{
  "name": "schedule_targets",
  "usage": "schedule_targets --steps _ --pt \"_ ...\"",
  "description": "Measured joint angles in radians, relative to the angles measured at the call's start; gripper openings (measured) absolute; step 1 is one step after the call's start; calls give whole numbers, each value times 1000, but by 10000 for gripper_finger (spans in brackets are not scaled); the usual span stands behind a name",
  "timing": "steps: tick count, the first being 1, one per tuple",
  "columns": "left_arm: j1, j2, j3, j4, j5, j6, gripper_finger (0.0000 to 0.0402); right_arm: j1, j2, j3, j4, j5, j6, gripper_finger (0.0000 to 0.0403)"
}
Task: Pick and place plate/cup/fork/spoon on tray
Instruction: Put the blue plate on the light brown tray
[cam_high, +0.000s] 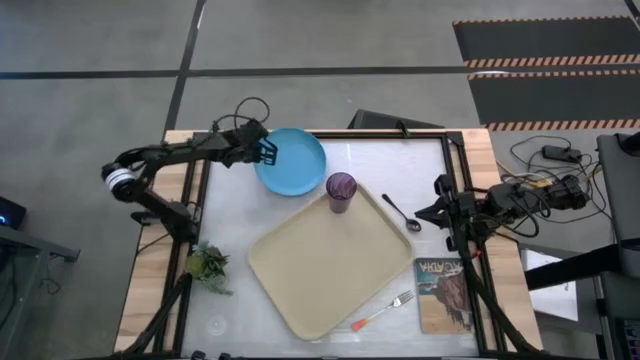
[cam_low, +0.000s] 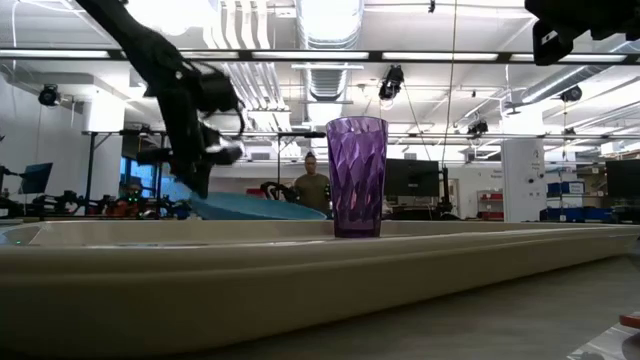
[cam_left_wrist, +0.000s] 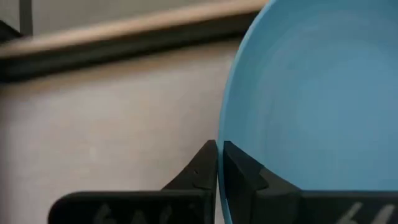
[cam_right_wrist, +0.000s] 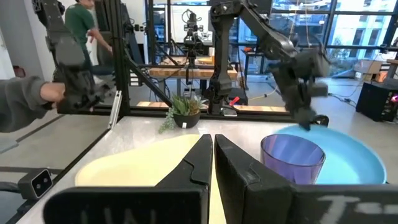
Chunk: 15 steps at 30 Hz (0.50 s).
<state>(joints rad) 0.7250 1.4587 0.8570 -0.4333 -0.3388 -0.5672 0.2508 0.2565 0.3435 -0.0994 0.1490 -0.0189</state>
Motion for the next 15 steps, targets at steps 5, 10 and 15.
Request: schedule_targets --steps 5,10,15 --pt "0 -186 0 -4 -104 15 1 0 0 0 0 0 9 9" --pt "-4 -400 0 4 -116 12 1 0 0 0 0 0 19 9" --pt "-38 -601 0 4 -116 32 1 0 0 0 0 0 19 9"
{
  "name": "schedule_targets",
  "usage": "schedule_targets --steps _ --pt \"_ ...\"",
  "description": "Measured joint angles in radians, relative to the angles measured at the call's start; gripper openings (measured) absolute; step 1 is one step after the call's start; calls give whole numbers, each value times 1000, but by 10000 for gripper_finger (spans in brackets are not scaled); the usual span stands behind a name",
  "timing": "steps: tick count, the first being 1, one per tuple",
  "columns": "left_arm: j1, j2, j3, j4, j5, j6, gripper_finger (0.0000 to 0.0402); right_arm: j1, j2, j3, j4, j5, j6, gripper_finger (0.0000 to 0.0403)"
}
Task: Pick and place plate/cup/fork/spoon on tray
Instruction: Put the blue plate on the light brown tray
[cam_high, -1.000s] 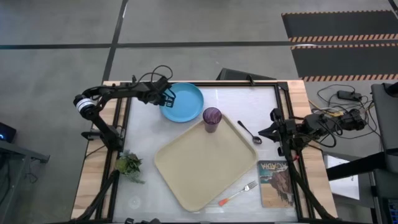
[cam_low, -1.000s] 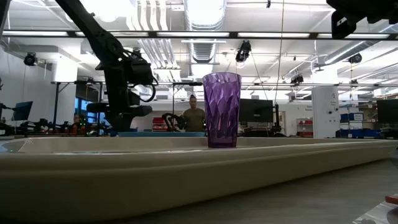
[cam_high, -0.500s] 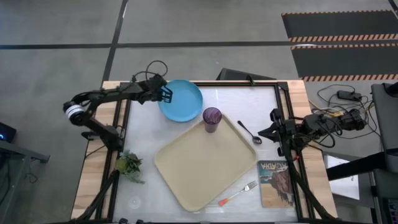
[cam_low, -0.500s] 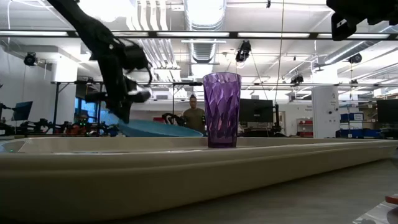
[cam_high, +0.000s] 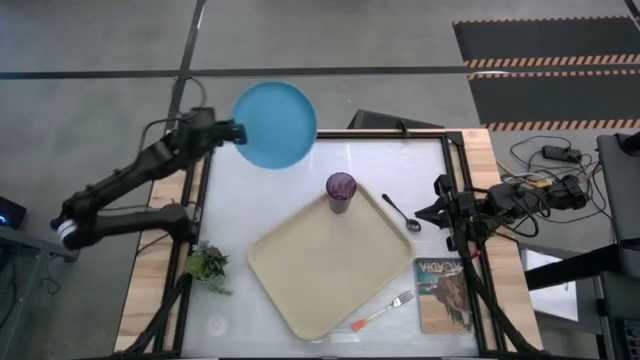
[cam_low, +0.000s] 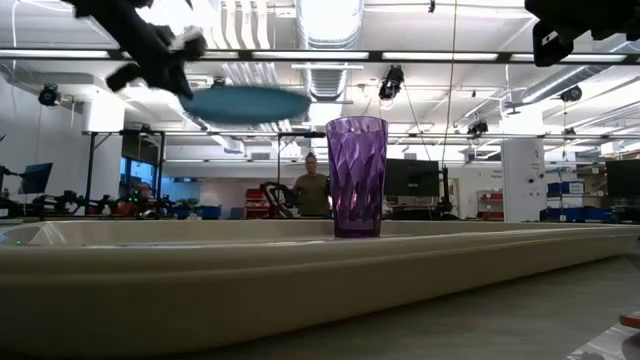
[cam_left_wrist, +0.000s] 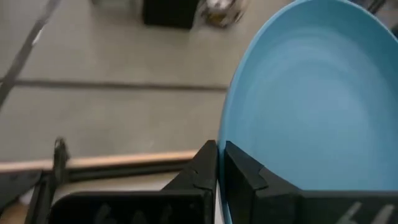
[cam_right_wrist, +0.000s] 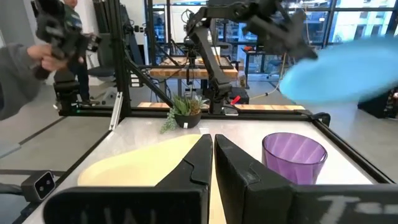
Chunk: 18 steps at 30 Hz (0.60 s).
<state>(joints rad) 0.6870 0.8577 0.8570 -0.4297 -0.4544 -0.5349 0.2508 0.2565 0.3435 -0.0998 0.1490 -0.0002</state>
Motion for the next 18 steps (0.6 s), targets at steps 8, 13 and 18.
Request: schedule_targets --steps 8,13,18 --pt "-111 -245 0 10 120 -34 0 0 0 0 0 0 -13 9" --pt "-247 -280 0 61 228 -83 0 0 0 0 0 1 -18 9" --pt "-436 -216 0 89 229 -104 0 0 0 0 0 1 -12 9"
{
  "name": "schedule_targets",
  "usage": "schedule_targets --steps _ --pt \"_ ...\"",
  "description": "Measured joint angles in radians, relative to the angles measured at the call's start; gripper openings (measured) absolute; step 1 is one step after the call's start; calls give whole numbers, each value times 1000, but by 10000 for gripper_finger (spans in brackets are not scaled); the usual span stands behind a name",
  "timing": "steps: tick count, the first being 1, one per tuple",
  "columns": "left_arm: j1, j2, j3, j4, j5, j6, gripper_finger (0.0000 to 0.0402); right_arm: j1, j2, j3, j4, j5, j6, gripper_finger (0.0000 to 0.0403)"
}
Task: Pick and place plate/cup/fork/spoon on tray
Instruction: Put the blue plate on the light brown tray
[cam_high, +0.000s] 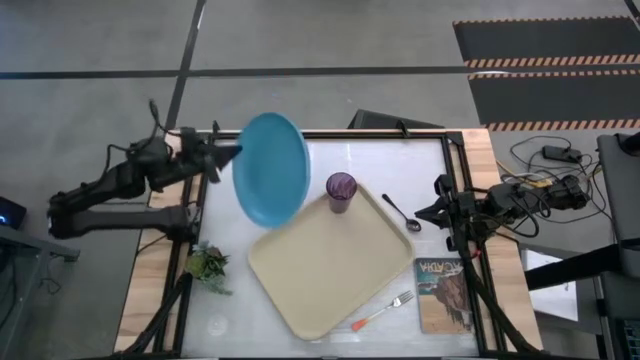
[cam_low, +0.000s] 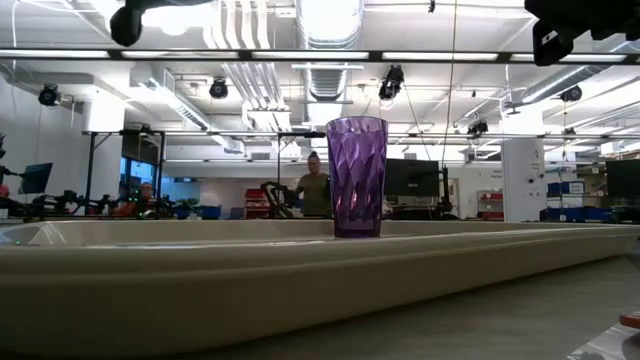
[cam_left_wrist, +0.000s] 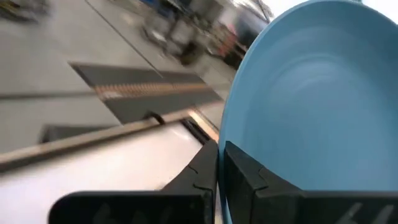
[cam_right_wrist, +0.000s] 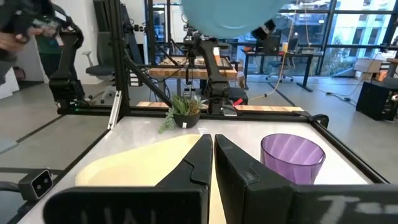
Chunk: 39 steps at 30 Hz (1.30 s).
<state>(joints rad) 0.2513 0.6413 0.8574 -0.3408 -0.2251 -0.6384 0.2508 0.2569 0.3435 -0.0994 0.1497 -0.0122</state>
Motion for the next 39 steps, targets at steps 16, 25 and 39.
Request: schedule_targets --steps 16,25,39 --pt "-477 497 10 -109 -98 -314 0 0 0 -2 -19 0 39 9" --pt "-496 696 8 -150 -113 -405 0 0 0 -2 -19 0 39 9" --pt "-496 798 2 -148 -142 -429 0 0 0 -4 -19 0 39 9"
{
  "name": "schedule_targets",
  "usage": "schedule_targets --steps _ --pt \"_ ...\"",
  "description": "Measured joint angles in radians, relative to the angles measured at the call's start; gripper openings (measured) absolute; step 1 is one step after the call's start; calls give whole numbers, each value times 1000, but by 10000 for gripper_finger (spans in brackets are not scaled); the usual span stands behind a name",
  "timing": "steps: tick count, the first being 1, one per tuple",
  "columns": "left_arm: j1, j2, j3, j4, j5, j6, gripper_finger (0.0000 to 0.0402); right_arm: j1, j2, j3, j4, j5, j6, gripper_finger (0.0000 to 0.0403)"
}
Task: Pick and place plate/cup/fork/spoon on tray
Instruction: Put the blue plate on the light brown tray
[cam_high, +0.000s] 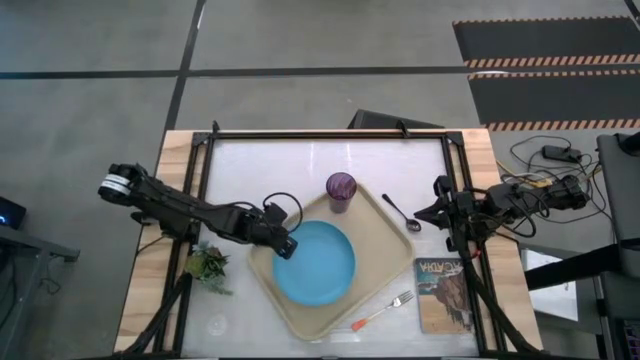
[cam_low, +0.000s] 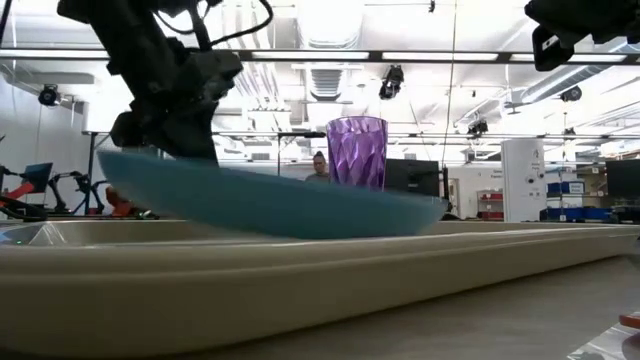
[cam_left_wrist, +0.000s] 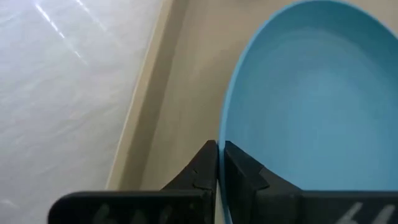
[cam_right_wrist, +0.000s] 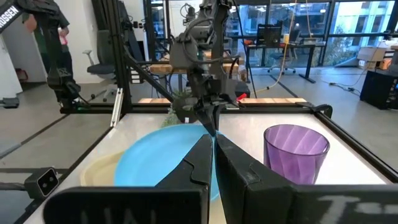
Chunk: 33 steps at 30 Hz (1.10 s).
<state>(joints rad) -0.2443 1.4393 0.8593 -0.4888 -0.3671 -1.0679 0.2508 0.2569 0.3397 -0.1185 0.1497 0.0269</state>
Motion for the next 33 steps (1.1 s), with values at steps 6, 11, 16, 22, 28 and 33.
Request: schedule_targets --steps 6,11,16,22,28,33 --pt "0 31 0 2 2 0 0 0 0 0 -3 0 0 9" --pt "0 40 -1 1 3 0 0 0 0 0 -4 0 0 9" --pt "0 41 -1 1 3 0 21 0 0 0 -3 0 -8 9" --pt "0 41 -1 -1 3 4 60 0 0 19 4 8 -38 9" --pt "0 40 6 0 3 5 77 0 0 52 5 7 -68 9" --pt "-33 42 19 252 -38 44 77 0 1 78 26 7 -123 9"
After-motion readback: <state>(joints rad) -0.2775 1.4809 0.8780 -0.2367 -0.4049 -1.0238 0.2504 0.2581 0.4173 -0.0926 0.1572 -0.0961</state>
